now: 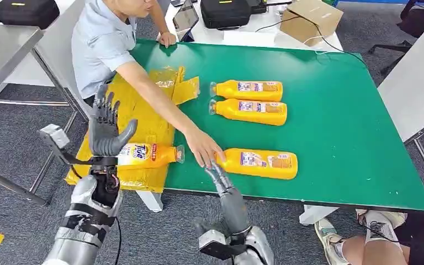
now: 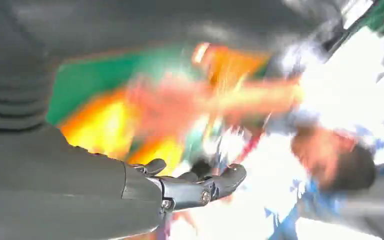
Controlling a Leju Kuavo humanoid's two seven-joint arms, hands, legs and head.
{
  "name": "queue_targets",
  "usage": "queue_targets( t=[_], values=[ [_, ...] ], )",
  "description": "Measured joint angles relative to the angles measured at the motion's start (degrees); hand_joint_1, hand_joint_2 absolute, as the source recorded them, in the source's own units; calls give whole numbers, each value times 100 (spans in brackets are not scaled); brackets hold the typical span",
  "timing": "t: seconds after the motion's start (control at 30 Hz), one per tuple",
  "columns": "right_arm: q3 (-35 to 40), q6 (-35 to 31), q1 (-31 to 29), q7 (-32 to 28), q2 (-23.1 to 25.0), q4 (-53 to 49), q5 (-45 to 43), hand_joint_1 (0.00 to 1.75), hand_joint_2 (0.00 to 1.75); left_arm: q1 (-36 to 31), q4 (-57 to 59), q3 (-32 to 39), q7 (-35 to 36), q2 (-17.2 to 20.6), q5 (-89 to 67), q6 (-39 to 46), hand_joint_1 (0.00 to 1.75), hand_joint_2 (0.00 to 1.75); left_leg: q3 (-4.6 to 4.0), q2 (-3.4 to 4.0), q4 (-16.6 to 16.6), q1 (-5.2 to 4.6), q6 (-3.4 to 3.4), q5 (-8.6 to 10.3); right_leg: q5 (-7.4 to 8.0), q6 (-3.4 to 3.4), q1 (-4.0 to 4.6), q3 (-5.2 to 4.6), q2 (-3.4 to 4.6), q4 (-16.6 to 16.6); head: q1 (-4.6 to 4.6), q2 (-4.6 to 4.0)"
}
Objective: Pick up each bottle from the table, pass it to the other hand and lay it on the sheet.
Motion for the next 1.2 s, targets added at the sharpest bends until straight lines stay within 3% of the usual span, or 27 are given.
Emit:
queue_targets(
  t=[0.07,0.23,0.33,0.47,0.87,1.2],
  values=[
    [-352,-150,-43,332,-180,-143,658,0,175,389,-422,2,-103,-31,-139,213,0,175,0,0,0,-6,3,-2,0,1,-6,-1,0,-1,-2,0],
    [-971,-204,-87,541,-357,-313,1235,0,175,860,-1000,-2,-180,-68,-261,353,0,175,-1,-1,0,-6,3,-2,0,1,-4,-1,0,-1,-2,0],
    [-1224,-202,-198,1139,-507,-291,1816,0,175,1178,-1319,-61,-285,-116,-509,399,0,175,0,2,0,-6,3,-2,0,1,-5,-2,0,-1,-4,0],
    [-1582,117,-647,1330,-707,77,1950,0,175,1507,-1573,-256,-326,-164,-670,309,0,175,-1,0,0,-6,4,-1,1,2,-5,0,0,-1,0,0],
    [-1857,484,-1721,1306,-759,1873,1867,0,175,1384,-1485,-468,-175,-240,-600,213,0,175,0,-1,1,-6,3,1,3,3,-5,-2,0,0,-2,0],
    [-1868,482,-2015,1326,-759,2589,1898,0,175,1305,-1337,-511,-147,-275,-554,213,0,175,-1,-1,1,-6,3,0,2,4,-5,-2,0,0,-2,0]
  ],
)
